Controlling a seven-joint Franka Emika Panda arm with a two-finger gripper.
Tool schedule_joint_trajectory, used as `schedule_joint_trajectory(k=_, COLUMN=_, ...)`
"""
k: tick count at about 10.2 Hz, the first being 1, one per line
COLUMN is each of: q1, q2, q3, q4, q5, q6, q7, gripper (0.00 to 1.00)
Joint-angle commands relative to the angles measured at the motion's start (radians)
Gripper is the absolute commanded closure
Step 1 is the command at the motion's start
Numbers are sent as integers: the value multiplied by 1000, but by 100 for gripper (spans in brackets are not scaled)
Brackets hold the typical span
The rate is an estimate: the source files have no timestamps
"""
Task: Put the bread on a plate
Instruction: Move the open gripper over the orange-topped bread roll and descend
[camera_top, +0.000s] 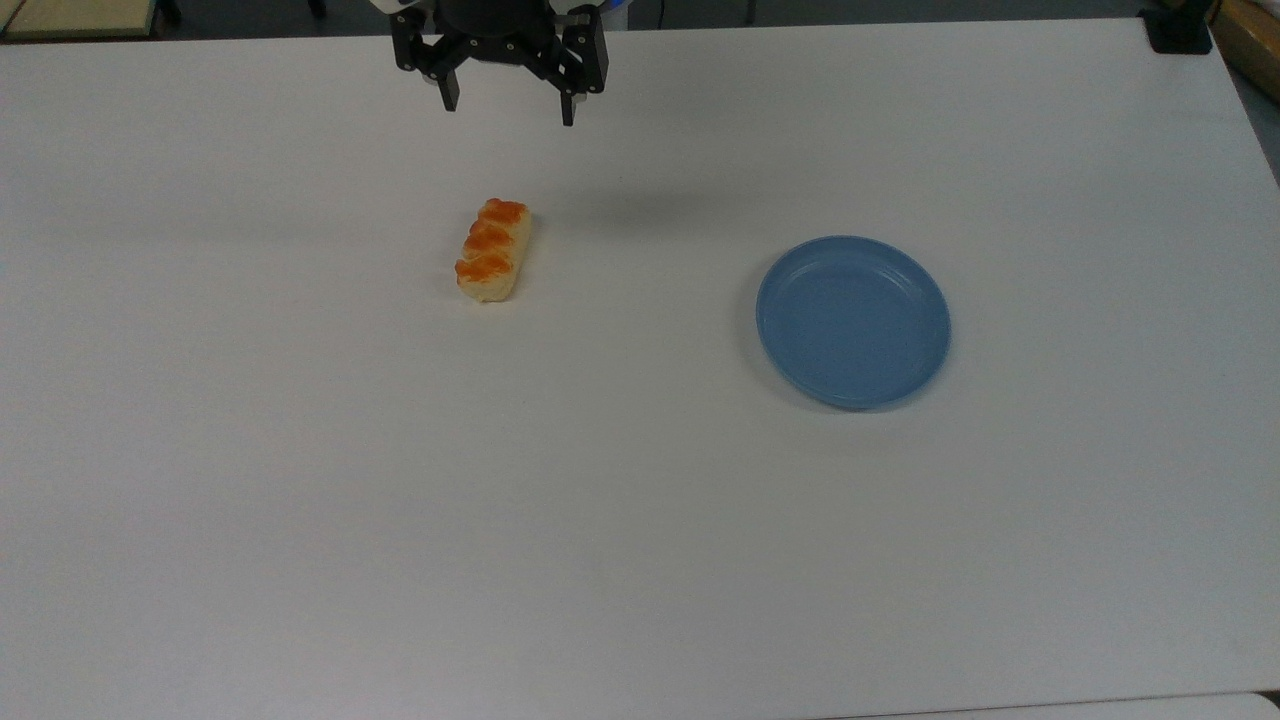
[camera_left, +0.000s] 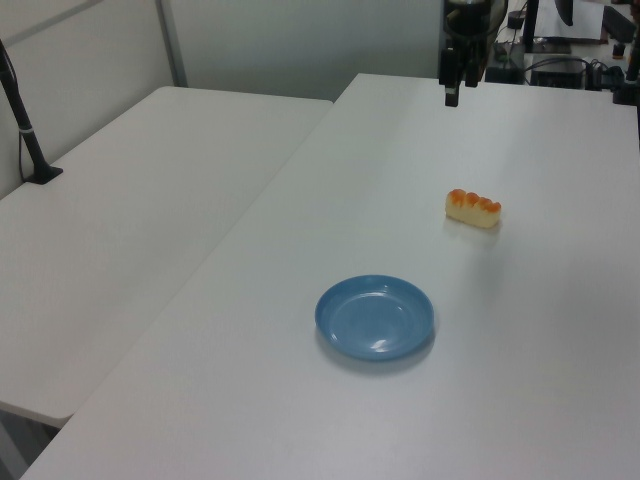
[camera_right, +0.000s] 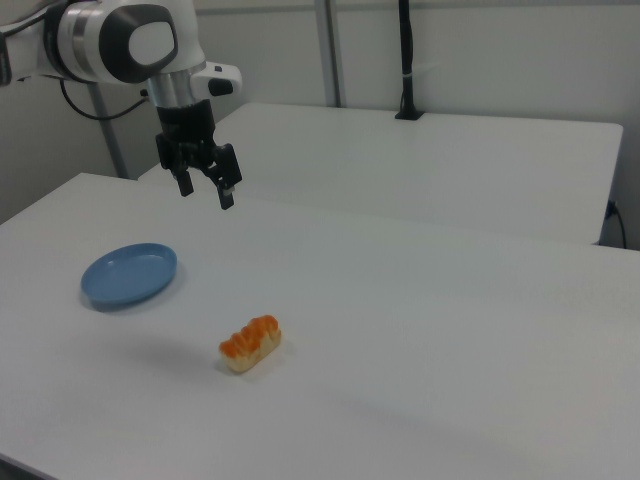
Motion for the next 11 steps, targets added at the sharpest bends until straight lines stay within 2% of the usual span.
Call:
schedule_joint_trajectory(k=1, q1=-11, q2=-26, q3=-9, q4=-12, q5=-7, q6=-10, q7=1, gripper=0)
schedule_joint_trajectory(k=7, q1=-12, q2=-24, q3=-9, q4=-21, q5=-5, q6=-17, q7=-33, gripper=0)
schedule_joint_trajectory(k=11, q1=-26, q2=-3, q3=-7, q4=-113, q5=-5, q6=-13, q7=-117, gripper=0)
